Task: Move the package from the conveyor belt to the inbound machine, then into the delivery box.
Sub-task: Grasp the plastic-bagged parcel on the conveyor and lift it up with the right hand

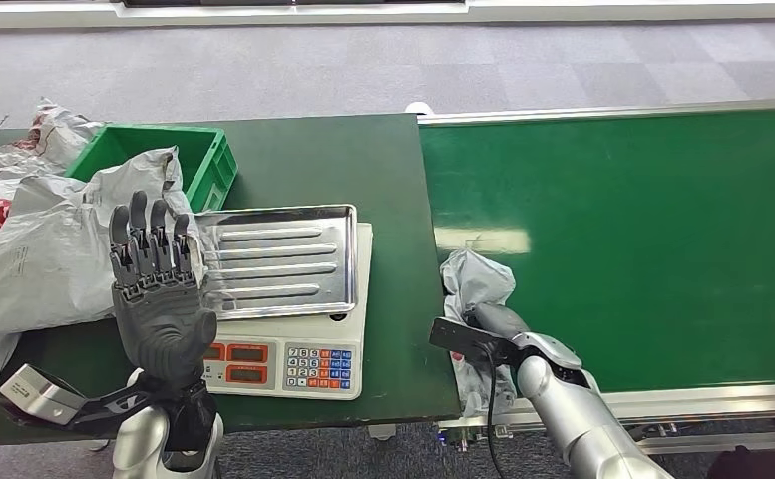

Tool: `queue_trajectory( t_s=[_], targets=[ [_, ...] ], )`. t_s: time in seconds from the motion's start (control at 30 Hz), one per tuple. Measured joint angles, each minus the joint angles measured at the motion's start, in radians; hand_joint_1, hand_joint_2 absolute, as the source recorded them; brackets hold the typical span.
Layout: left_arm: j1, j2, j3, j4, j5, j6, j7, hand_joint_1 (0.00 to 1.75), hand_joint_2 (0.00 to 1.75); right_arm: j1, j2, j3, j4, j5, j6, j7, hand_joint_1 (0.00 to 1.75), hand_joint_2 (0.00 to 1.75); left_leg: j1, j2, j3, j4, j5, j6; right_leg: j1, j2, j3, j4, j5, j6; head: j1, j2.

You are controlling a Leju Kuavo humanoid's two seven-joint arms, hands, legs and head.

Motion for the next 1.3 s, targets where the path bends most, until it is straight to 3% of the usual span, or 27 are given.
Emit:
queue_trajectory(
  t_s=[0.17, 0.37, 0.87, 0.97, 1.1, 1.3],
  targets=[
    [0.000, 0.001, 0.000, 0.002, 0.000, 0.005, 0.000, 0.00, 1.75, 0.000, 0.001, 0.008, 0.004, -0.005, -0.013, 0.001, 1.75, 1.75, 0.000, 0.000, 0.000, 0.000, 0.000, 0.000, 0.000, 0.000, 0.000, 0.000, 0.000, 0.000, 0.000, 0.000],
    [0.024, 0.001, 0.000, -0.023, -0.003, 0.032, 0.000, 0.00, 1.75, 0.002, 0.015, 0.012, -0.018, -0.024, -0.143, 0.047, 1.75, 1.75, 0.000, 0.000, -0.003, 0.000, 0.000, 0.000, 0.000, 0.000, -0.001, 0.000, 0.000, 0.000, 0.000, 0.000],
    [0.045, 0.001, 0.000, -0.051, -0.003, 0.032, 0.000, 0.00, 1.75, 0.002, 0.026, 0.012, -0.063, -0.031, -0.168, 0.070, 1.75, 1.75, 0.000, 0.000, -0.002, 0.000, 0.000, 0.000, 0.000, -0.001, -0.001, 0.000, 0.000, 0.000, 0.000, 0.000],
    [0.052, 0.001, 0.000, -0.058, -0.004, 0.038, 0.000, 0.00, 1.75, 0.009, 0.031, 0.004, -0.088, -0.042, -0.238, 0.089, 1.75, 1.75, 0.000, 0.000, -0.002, 0.000, 0.000, 0.000, 0.000, -0.001, -0.001, 0.000, 0.000, 0.000, 0.000, 0.000],
    [0.076, -0.001, 0.000, -0.082, -0.009, 0.043, 0.000, 0.00, 1.75, 0.044, 0.054, -0.048, -0.303, -0.051, -0.483, 0.177, 1.75, 1.75, 0.000, -0.003, -0.003, 0.000, 0.001, -0.001, 0.000, -0.002, -0.003, 0.000, 0.001, -0.001, 0.000, 0.000],
    [0.072, -0.003, 0.000, -0.079, -0.016, 0.032, 0.000, 0.00, 1.75, 0.075, 0.060, -0.116, -0.695, 0.002, -0.554, 0.221, 1.75, 1.75, 0.000, -0.005, -0.004, 0.000, 0.001, -0.001, 0.000, -0.004, -0.003, 0.000, 0.000, -0.001, 0.000, 0.000]
  ],
)
